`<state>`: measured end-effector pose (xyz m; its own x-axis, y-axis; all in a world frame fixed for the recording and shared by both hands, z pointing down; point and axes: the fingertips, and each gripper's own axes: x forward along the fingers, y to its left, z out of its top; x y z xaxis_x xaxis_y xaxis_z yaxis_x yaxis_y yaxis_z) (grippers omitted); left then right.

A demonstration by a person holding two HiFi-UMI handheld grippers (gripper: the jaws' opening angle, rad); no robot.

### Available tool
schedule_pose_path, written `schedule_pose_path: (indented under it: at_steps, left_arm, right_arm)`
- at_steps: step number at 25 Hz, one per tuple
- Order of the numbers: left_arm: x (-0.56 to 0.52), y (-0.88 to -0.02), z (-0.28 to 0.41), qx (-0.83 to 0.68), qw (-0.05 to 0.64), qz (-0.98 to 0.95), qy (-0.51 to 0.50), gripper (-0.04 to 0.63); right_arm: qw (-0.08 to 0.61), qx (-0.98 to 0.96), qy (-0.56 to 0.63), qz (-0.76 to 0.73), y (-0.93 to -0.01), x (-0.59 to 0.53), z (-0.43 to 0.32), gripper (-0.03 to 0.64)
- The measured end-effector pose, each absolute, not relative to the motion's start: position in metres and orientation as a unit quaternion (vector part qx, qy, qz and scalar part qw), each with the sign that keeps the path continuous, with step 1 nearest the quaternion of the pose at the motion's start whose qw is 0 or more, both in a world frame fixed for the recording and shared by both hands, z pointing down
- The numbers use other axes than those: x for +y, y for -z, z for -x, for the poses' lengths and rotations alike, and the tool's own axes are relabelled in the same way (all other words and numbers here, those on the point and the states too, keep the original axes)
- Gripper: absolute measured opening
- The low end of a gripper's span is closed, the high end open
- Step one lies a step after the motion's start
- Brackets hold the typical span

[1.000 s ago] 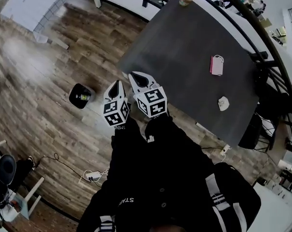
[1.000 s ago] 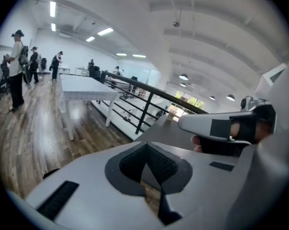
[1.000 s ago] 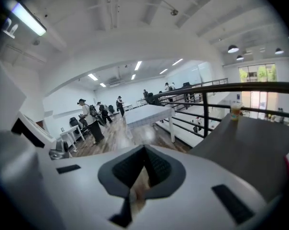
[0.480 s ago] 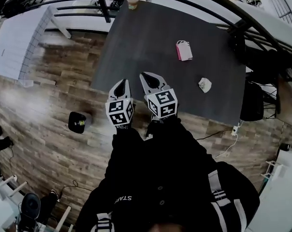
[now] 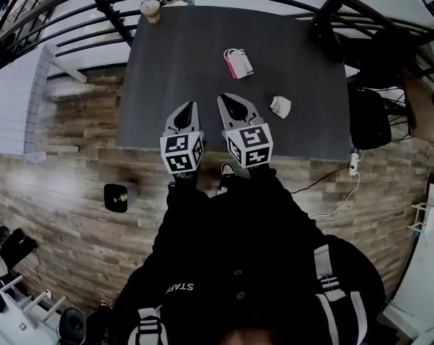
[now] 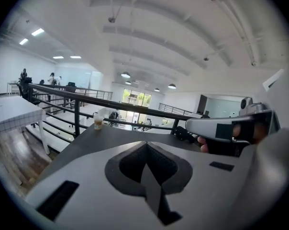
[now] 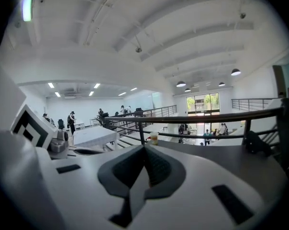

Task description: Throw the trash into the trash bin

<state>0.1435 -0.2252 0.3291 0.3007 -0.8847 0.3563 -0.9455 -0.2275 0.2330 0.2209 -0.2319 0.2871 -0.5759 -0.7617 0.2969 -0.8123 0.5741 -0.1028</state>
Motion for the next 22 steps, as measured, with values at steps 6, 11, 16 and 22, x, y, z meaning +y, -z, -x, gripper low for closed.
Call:
schedule_pose_path:
  at_steps: [6, 11, 16, 22]
  left_arm:
    - [-0.243, -0.308, -0.207, -0.551, 0.181, -0.811, -0.074, 0.002]
    - [-0.254, -0.291, -0.256, -0.525, 0.166, -0.832, -0.069, 0.002]
    - [-0.264, -0.266, -0.292, -0.504, 0.138, -0.851, -0.053, 0.002]
    - [-0.266, -0.257, -0.314, -0.49, 0.118, -0.862, -0.05, 0.0]
  right_arm:
    - [0.09, -0.859, -0.107, -0.492, -0.267, -0.243, -0.291, 0.015]
    - [0.092, -0.836, -0.081, -0.534, -0.251, -0.246, -0.347, 0.015]
    - [0.069, -0.823, -0.068, -0.56, -0.233, -0.25, -0.383, 0.015]
    - [0.059, -0.818, -0.067, -0.568, -0.23, -0.247, -0.401, 0.015]
